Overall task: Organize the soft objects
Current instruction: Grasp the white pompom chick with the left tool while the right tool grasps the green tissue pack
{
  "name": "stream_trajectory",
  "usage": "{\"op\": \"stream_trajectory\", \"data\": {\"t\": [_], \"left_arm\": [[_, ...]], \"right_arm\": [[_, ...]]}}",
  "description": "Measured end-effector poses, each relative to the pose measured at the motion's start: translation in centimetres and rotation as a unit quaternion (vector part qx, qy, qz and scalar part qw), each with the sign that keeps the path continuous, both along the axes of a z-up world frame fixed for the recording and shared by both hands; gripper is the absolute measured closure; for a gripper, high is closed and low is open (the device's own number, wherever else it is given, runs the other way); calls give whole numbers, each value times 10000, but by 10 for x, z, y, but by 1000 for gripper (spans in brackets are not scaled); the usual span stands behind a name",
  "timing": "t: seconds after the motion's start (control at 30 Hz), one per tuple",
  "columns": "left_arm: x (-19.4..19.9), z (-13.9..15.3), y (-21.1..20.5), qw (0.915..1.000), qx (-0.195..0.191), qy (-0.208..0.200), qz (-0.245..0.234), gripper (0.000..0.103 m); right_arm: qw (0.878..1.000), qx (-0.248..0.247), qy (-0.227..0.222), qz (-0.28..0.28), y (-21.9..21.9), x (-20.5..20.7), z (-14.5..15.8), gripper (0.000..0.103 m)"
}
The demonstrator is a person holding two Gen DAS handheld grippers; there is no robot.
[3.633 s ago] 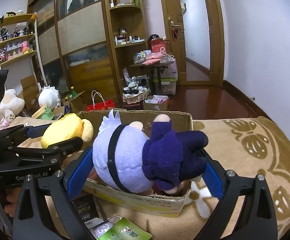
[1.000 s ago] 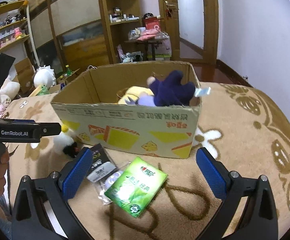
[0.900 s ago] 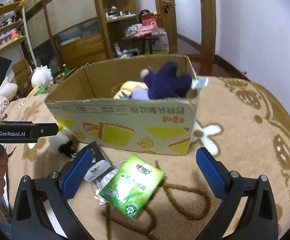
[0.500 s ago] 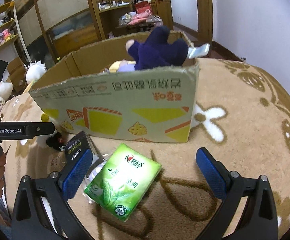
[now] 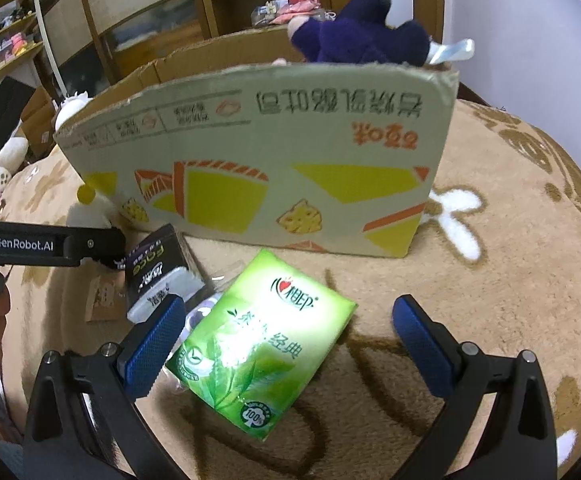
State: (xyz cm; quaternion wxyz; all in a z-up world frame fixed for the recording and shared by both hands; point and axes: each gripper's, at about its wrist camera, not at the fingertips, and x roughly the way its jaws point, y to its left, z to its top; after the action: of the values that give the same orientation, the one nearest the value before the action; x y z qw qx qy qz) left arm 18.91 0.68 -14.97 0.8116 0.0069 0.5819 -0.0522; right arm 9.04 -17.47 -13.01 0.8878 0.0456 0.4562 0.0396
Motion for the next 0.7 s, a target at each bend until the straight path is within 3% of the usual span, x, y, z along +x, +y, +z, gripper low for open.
{"op": "stream_trajectory", "data": {"t": [0.07,0.13,0.23,0.5,0.7], "left_arm": [[1,-1,1,10000,-18,4,5,11],[3,-2,2,10000,-7,-33,31,21],[5,-7,4,9999,-62,29,146,28],[8,-12,9,9998,-59,41,159,29],[5,-8,5,10000,-22,-20,75,36]], "right_arm": [[10000,-19,32,30,2,0,-2,0],[10000,-38,57,58,2,0,-4,0],[9999,-70,71,85,3,-1,-5,0],[9995,-131,124,253,11,-3,-5,0],[9992,-205,116,315,17,-3,-5,3]]}}
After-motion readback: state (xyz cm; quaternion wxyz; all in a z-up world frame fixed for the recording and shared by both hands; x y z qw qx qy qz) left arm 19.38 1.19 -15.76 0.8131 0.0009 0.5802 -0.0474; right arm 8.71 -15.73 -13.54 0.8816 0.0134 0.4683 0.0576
